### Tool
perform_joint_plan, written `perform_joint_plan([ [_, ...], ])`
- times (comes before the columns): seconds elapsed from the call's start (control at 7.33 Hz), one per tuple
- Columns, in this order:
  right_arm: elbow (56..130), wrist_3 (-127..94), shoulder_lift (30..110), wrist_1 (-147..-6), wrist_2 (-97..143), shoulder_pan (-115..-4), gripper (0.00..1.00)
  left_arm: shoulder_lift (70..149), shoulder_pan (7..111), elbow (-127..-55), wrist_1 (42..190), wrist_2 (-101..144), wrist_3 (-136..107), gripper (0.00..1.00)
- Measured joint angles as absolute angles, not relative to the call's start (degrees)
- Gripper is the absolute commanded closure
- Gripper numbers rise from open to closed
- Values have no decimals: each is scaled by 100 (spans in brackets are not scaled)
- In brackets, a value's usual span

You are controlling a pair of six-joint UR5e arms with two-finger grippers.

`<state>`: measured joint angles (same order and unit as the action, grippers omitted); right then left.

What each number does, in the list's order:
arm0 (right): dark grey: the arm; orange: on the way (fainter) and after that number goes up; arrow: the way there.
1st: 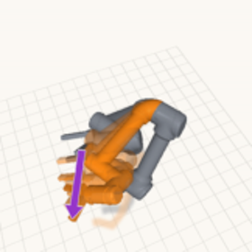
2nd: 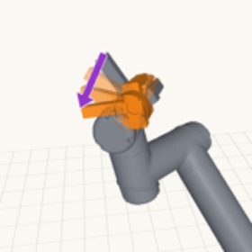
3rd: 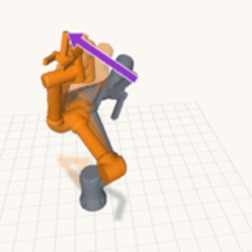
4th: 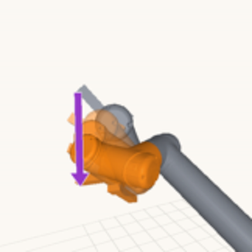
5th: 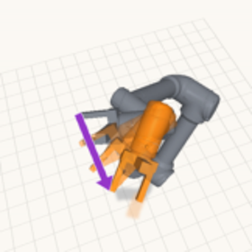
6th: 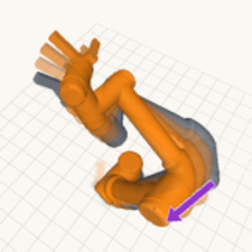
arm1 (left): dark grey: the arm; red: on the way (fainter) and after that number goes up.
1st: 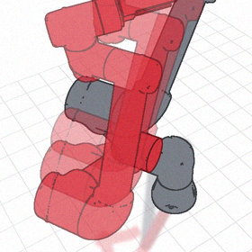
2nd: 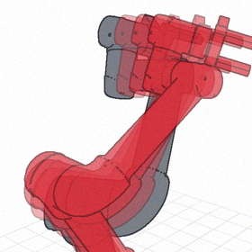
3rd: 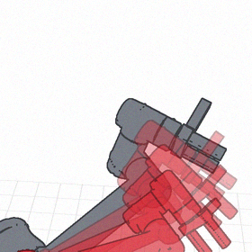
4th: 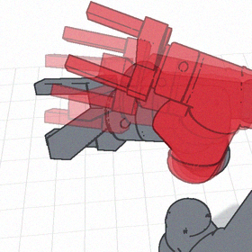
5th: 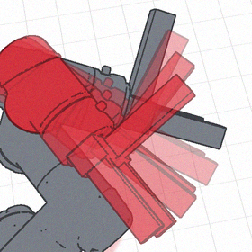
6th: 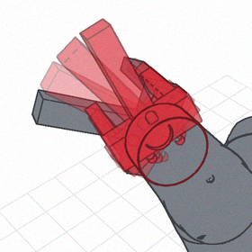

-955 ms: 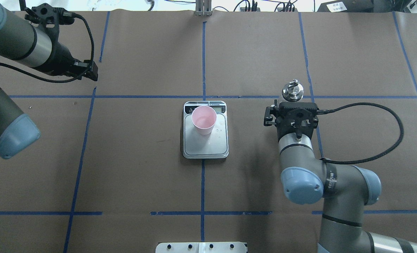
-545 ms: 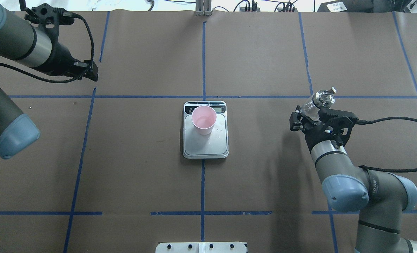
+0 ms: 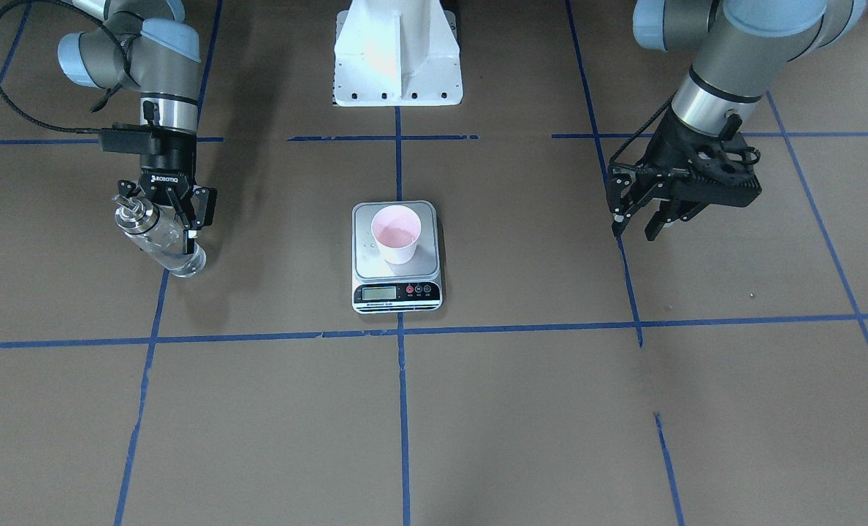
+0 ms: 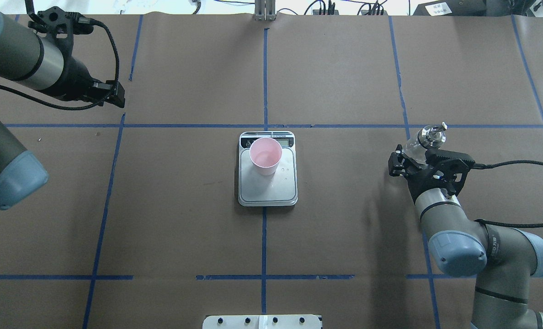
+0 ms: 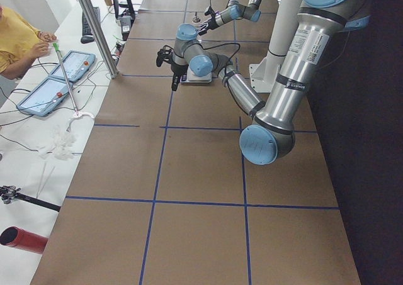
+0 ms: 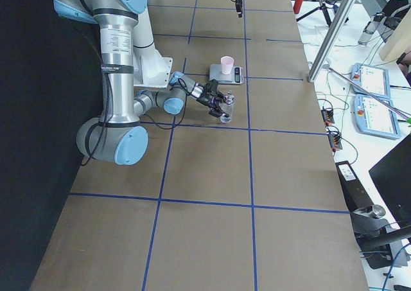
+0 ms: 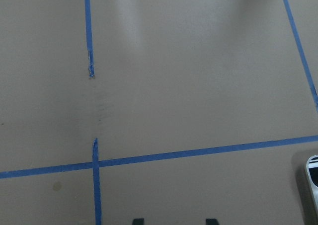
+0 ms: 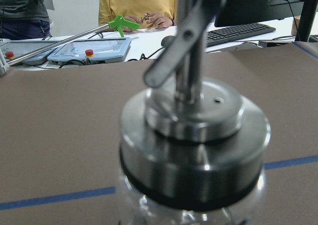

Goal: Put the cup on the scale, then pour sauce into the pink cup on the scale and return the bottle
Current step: 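Lower the bottle to its spot and open the right gripper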

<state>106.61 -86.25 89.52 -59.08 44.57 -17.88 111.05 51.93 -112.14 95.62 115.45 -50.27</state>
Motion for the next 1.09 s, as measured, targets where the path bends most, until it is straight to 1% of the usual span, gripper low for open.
perform_joint_plan([
  [1.09,10431,-8680,8924,-5898,4467,-1777,100,11097,5194,-11275,9558,11540,-5036,46],
])
